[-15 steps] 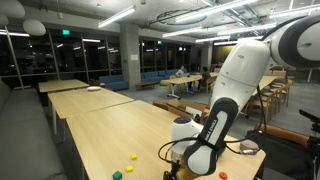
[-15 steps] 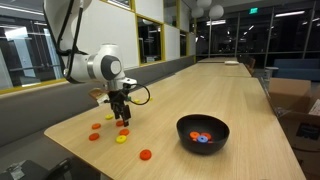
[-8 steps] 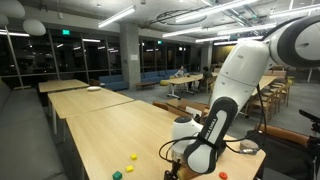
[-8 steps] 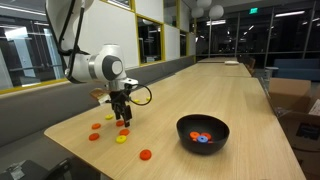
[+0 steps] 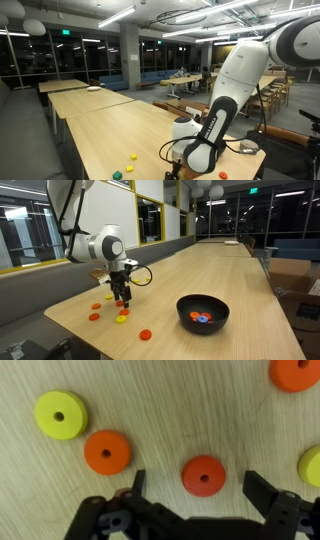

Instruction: Put some of the rings in the black bowl

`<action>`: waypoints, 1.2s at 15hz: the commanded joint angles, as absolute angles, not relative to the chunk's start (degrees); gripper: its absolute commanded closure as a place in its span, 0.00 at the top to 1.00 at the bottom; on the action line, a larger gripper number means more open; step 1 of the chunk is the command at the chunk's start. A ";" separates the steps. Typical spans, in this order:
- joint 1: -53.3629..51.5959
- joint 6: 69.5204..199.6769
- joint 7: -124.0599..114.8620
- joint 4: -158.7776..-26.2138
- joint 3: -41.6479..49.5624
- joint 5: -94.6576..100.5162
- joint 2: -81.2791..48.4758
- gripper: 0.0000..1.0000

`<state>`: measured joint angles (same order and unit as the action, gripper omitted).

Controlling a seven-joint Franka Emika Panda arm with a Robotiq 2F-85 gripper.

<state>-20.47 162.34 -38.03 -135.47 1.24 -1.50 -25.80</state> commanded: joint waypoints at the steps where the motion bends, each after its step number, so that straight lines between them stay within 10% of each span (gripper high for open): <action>1: -19.01 161.19 -35.76 -135.15 -0.23 -3.03 -25.45 1.00; 3: -18.91 161.17 -35.58 -135.16 -0.31 -3.09 -25.46 1.00; 12: -18.72 160.91 -35.16 -134.92 -0.35 -2.99 -24.83 0.20; 18: -16.52 159.66 -35.05 -137.04 1.76 -2.53 -20.60 0.24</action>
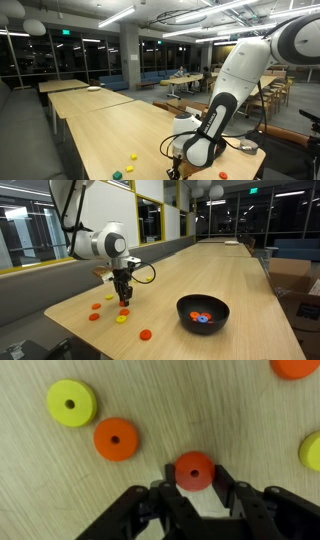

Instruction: Put some of the rings in the black bowl

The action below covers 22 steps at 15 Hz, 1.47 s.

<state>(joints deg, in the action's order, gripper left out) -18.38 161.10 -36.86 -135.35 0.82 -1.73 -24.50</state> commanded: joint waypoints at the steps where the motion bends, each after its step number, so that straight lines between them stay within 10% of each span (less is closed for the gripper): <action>1: -15.73 159.28 -34.94 -137.70 2.71 -2.26 -19.08 0.24; 22: 0.95 157.59 -42.06 -141.84 15.68 5.17 -9.28 0.24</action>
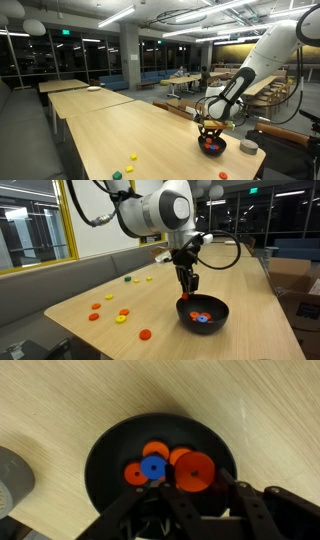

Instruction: Put some of the rings in the black bowl

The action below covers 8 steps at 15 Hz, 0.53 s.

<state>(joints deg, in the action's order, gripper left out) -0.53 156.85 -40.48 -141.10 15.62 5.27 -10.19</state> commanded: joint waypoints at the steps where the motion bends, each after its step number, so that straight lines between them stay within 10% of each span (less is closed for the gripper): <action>1: 1.61 157.38 -41.48 -141.56 15.33 4.25 -9.58 0.55; 6: 2.12 156.17 -38.96 -140.24 13.20 2.00 -10.42 0.98; 8: 1.63 155.60 -36.65 -139.99 11.12 0.97 -10.29 1.00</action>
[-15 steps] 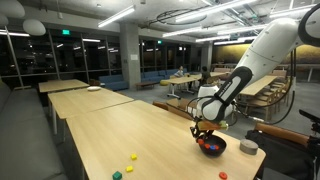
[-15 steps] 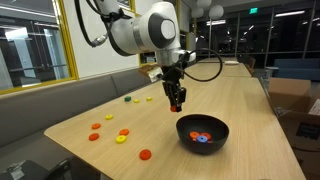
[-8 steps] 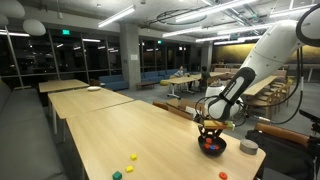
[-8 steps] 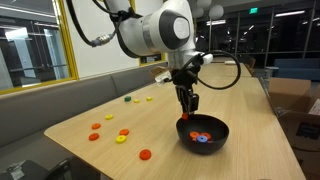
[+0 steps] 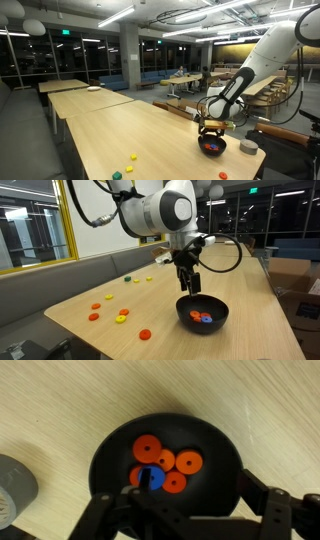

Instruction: Put some of the rings in the black bowl

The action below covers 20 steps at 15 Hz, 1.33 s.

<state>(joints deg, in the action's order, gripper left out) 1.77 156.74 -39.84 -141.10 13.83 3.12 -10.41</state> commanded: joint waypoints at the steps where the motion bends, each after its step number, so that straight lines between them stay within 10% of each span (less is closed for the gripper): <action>1: 1.21 155.12 -35.68 -139.71 10.07 0.85 -10.35 1.00; 20: -15.48 148.77 -27.43 -126.84 -3.88 -0.78 -23.83 1.00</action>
